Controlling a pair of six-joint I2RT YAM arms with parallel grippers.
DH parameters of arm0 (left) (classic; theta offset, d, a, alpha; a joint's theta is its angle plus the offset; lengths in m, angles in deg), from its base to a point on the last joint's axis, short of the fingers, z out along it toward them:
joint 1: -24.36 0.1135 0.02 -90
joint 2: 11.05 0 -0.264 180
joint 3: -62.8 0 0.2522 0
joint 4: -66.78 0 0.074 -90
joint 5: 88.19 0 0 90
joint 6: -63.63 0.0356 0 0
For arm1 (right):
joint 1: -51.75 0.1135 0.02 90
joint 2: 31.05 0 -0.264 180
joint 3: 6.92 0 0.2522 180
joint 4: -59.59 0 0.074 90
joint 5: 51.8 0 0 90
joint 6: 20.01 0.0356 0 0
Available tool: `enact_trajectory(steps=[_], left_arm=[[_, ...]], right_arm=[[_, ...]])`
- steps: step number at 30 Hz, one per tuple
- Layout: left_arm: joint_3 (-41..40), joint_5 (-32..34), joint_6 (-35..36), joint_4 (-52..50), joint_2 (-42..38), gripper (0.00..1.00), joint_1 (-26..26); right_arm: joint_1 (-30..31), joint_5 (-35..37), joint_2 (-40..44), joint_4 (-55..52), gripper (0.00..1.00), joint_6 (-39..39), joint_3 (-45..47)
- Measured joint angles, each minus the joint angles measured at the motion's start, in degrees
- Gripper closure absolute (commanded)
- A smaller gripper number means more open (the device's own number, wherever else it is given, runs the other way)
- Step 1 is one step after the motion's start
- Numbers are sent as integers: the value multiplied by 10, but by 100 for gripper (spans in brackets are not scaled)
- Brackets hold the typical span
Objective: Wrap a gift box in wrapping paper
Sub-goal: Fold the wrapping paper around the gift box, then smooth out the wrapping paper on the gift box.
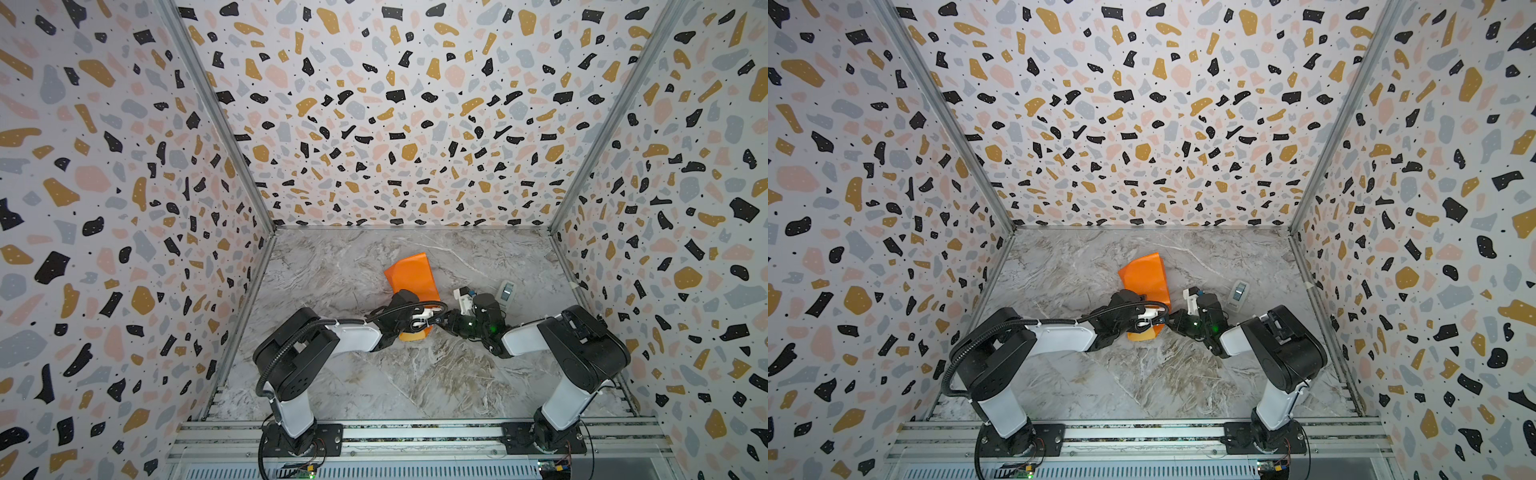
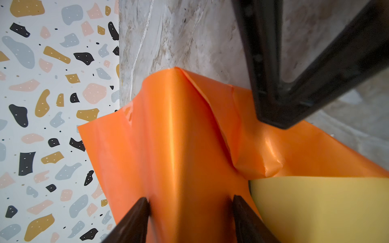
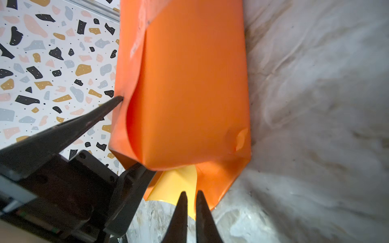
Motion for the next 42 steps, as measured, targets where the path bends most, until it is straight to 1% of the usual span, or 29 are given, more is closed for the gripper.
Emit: enact_trajectory(steps=[9, 17, 27, 31, 35, 38, 42], left_arm=[[0, 0, 0, 0, 0, 38, 0], [0, 0, -2, 0, 0, 38, 0], [0, 0, -4, 0, 0, 38, 0], [1, 0, -9, -1, 0, 38, 0], [5, -3, -19, -5, 0, 36, 0], [14, -11, -33, -19, 0, 34, 0], [34, -41, -64, -37, 0, 29, 0]], right_arm=[[7, -9, -65, 19, 89, 2, -17], [20, -9, -69, 33, 89, 2, -12], [62, 5, -66, 58, 90, 12, 9], [67, 5, -55, 53, 90, 16, 16], [58, -4, -28, 23, 89, 18, 17], [36, -15, 17, -2, 88, 12, 18], [-20, -37, 99, -34, 84, -11, 37]])
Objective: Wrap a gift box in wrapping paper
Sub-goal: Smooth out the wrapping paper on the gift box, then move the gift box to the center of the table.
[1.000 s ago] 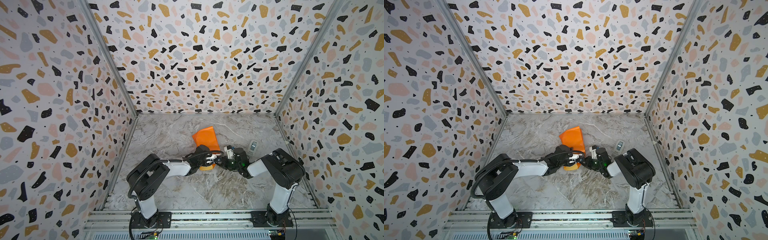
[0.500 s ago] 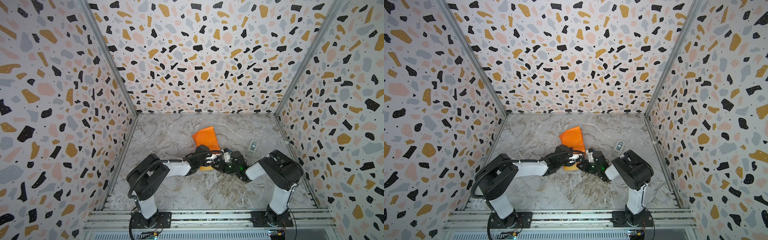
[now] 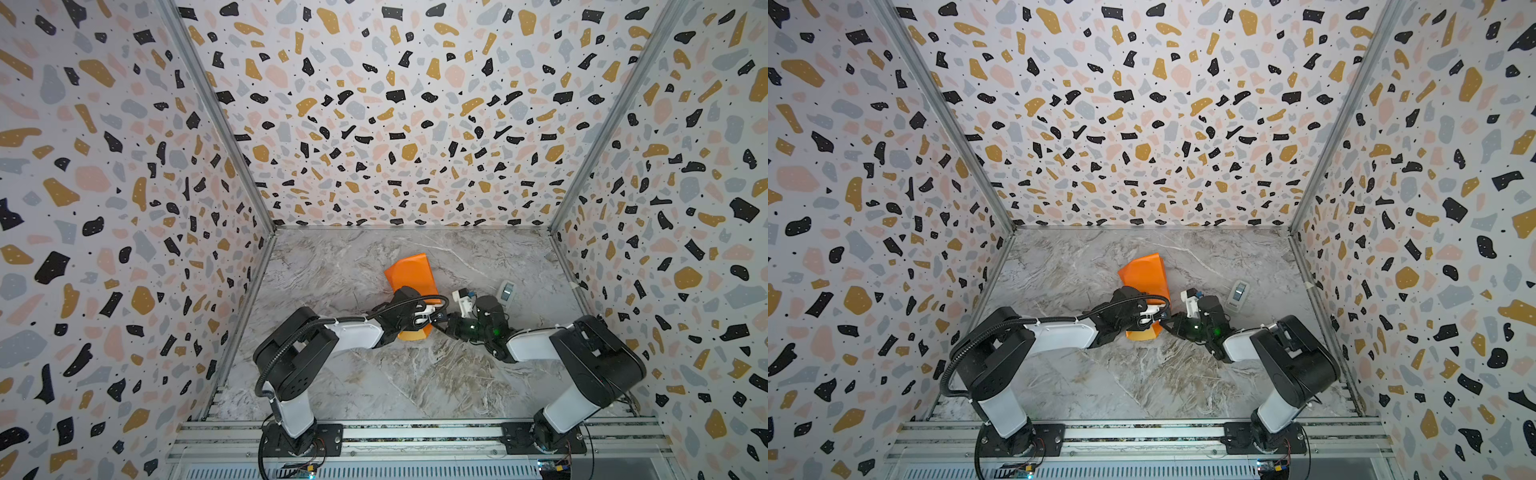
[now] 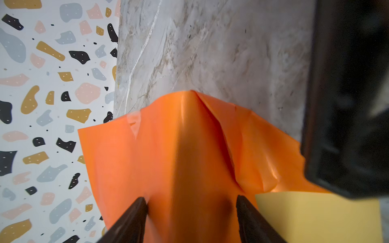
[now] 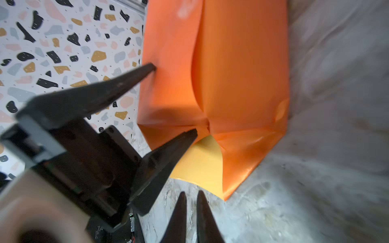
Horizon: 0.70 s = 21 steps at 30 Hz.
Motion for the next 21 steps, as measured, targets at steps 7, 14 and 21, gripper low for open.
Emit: enact_trajectory(steps=[7, 14, 21], left_arm=[[-4, -61, -96, 9, -61, 27, 0], [-128, -31, -402, 125, -221, 19, 40], [-68, -71, -723, 89, -115, 26, 152]], right_arm=[[-112, -24, 59, -97, 66, -79, 1], [-108, -43, 31, -119, 29, -118, -81], [-62, -37, -104, -99, 15, -117, -208]])
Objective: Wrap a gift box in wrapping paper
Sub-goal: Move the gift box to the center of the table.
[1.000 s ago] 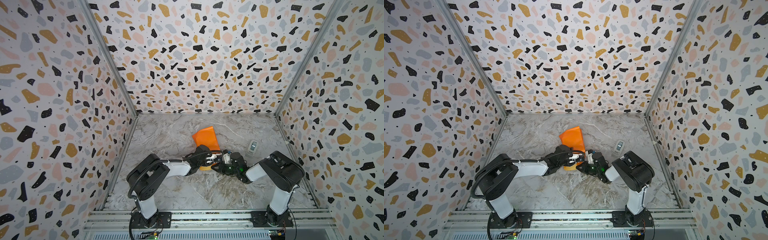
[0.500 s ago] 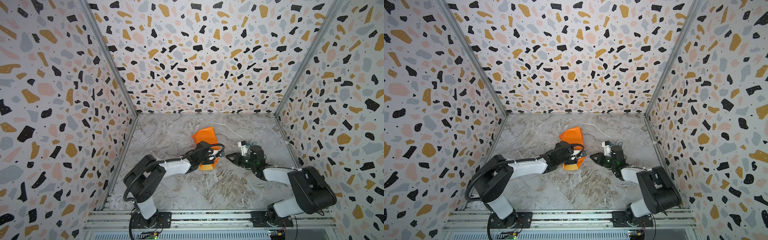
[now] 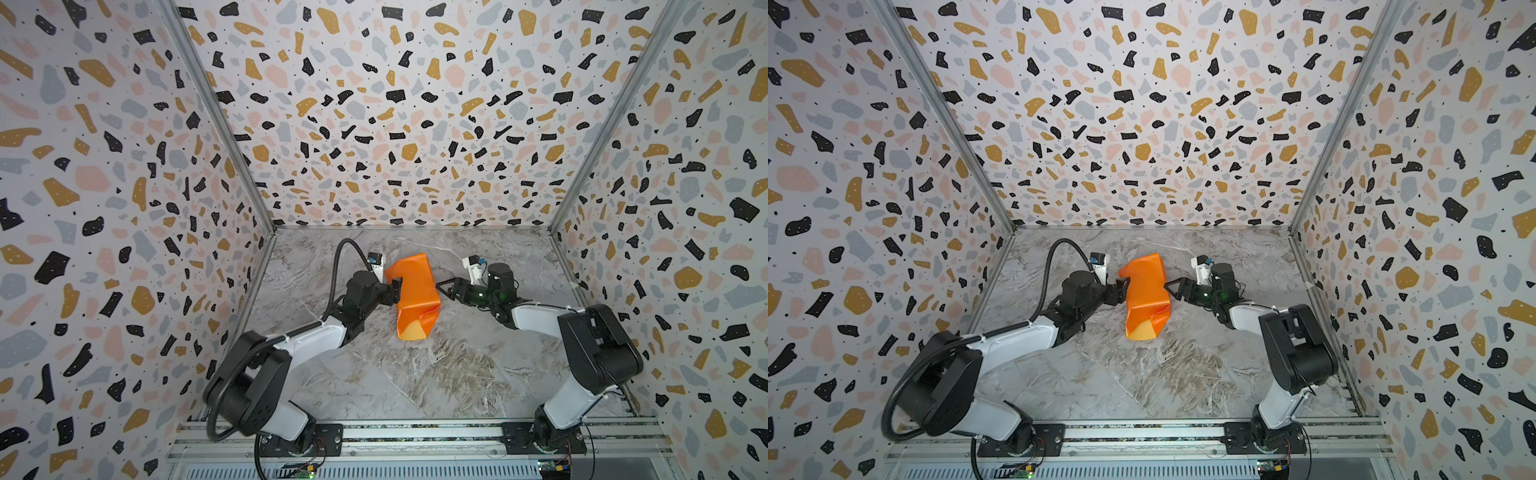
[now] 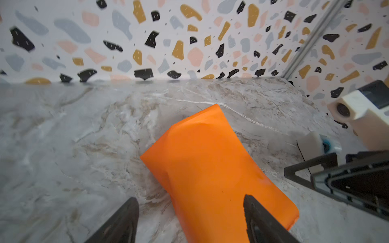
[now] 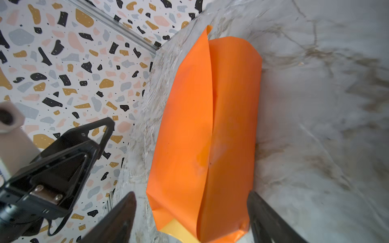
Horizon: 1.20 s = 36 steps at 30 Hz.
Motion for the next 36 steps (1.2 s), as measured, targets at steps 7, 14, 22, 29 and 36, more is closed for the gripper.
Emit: enact_trajectory(steps=[7, 14, 22, 29, 36], left_arm=[[50, -67, -101, -28, 97, 27, 6], [56, -92, -122, -34, 108, 28, 6], [45, -124, -138, -18, 107, 30, 5], [-5, -155, -160, 10, 81, 27, -22], [-39, -130, -139, -25, -5, 24, -6]], right_arm=[[23, 0, -54, -23, 16, -10, -47], [30, -6, -55, -34, 19, -19, -50], [38, -8, -37, -34, 19, -19, -21], [38, 5, 54, -38, 19, -18, 80], [9, 103, 176, -139, 17, -77, 114]])
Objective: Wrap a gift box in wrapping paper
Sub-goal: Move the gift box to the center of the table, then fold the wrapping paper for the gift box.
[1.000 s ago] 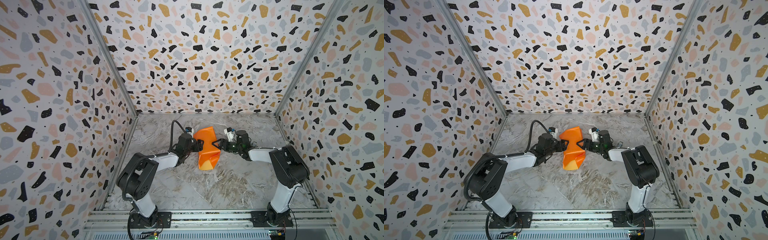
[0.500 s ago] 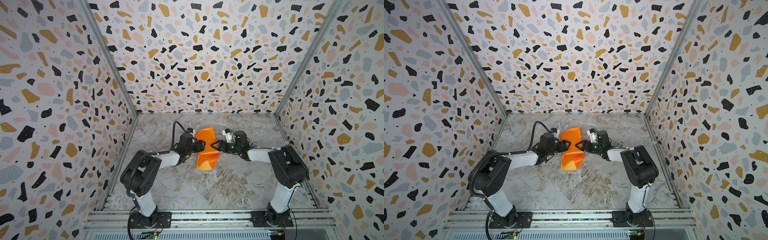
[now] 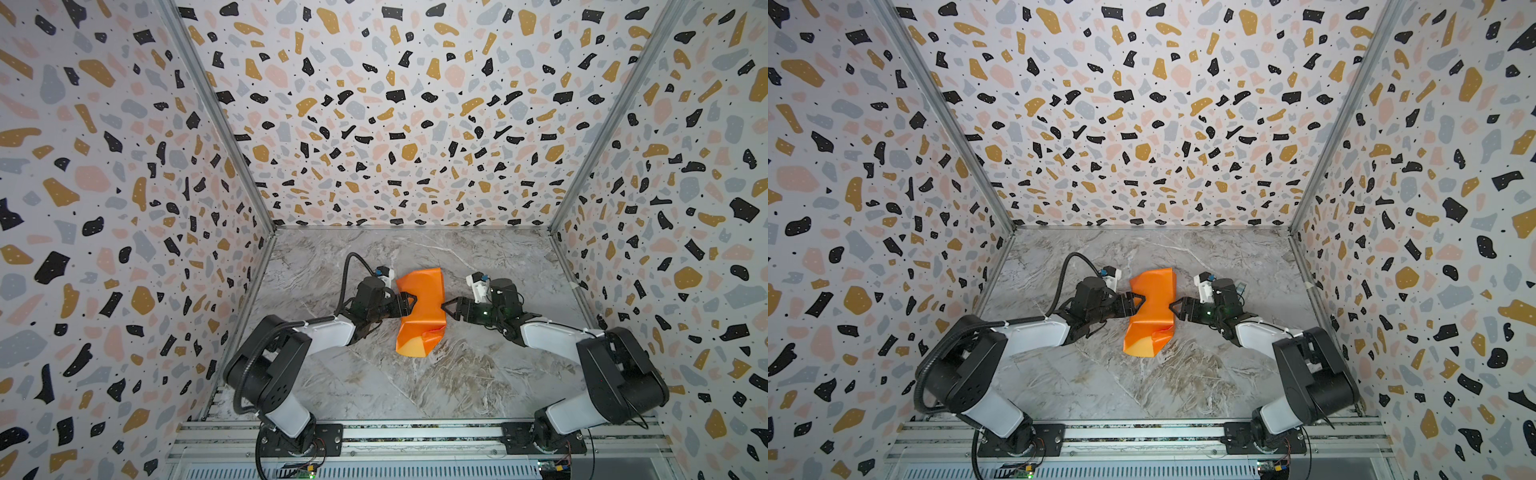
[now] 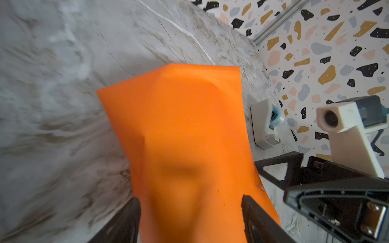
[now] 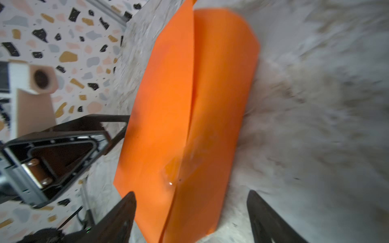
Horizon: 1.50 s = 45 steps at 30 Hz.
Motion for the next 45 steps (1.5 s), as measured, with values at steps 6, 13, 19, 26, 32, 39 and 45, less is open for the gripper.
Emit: enact_trajectory(steps=[6, 13, 19, 26, 32, 39, 45], left_arm=[[-72, 62, 34, -31, -130, 25, 27], [-146, 61, 62, -69, -133, 45, 31], [-151, 22, 75, -59, -106, 62, 31], [-161, 4, 80, -41, -98, 69, 22], [-165, 2, 80, -31, -90, 72, 1], [-183, 25, 85, -27, -103, 68, -15], [-188, 68, 102, -32, -122, 71, -18]], right_arm=[[97, 89, 68, -88, 28, -91, -63], [176, 100, -29, -152, 53, -170, -174], [169, 102, -77, -182, 61, -196, -184], [158, 98, -84, -185, 63, -197, -180], [152, 93, -84, -174, 64, -196, -165], [151, 89, -84, -165, 65, -194, -161], [151, 89, -84, -161, 65, -194, -159]])
